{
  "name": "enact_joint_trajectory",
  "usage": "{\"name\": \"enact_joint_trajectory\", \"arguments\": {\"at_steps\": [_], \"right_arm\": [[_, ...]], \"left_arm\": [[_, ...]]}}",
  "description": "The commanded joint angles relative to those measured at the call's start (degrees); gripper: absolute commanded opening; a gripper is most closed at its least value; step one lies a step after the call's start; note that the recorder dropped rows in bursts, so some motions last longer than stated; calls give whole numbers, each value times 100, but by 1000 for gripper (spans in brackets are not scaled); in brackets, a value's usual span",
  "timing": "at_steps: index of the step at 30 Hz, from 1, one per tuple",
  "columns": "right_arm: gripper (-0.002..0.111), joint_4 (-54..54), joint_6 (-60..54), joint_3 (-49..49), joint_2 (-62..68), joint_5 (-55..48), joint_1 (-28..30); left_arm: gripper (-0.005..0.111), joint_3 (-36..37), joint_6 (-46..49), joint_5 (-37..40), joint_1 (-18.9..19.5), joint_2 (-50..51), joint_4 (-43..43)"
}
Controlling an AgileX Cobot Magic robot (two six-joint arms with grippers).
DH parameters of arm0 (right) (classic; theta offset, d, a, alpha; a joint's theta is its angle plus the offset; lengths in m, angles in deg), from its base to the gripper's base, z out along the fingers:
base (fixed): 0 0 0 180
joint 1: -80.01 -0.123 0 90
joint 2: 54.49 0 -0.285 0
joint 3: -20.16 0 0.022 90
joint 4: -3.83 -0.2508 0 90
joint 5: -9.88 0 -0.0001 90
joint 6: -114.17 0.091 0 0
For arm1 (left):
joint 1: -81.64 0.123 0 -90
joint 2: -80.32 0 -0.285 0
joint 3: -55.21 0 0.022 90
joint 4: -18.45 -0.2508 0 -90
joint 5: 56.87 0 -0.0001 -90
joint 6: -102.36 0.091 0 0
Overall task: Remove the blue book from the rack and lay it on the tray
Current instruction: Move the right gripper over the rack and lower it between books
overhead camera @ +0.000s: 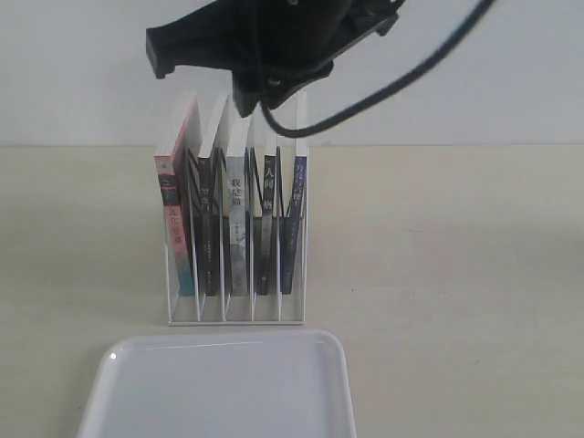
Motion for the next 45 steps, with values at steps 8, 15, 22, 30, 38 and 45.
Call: {"name": "enact_joint_trajectory", "arguments": {"at_steps": [8,15,22,30,38,45], "right_arm": [[43,494,602,-1709,1425,-706,163],[43,174,839,-1796,1654,-706,459],[43,413,887,-1796,1788,-706,466],[43,564,1006,-1769,1977,-651,466],[43,643,1006,-1769,2170,-554,473],[41,668,1006,-1769,2254,-491,473]], "left_arm": [[4,-24,-36,-25,6,-17,-25],[4,-24,-36,-25,6,-17,-25],[4,-24,-36,-25,6,-17,-25],[4,-24,-36,-25,6,-17,-25],[4,-24,-36,-25,6,-17,-25],[4,-24,-36,-25,6,-17,-25]]}}
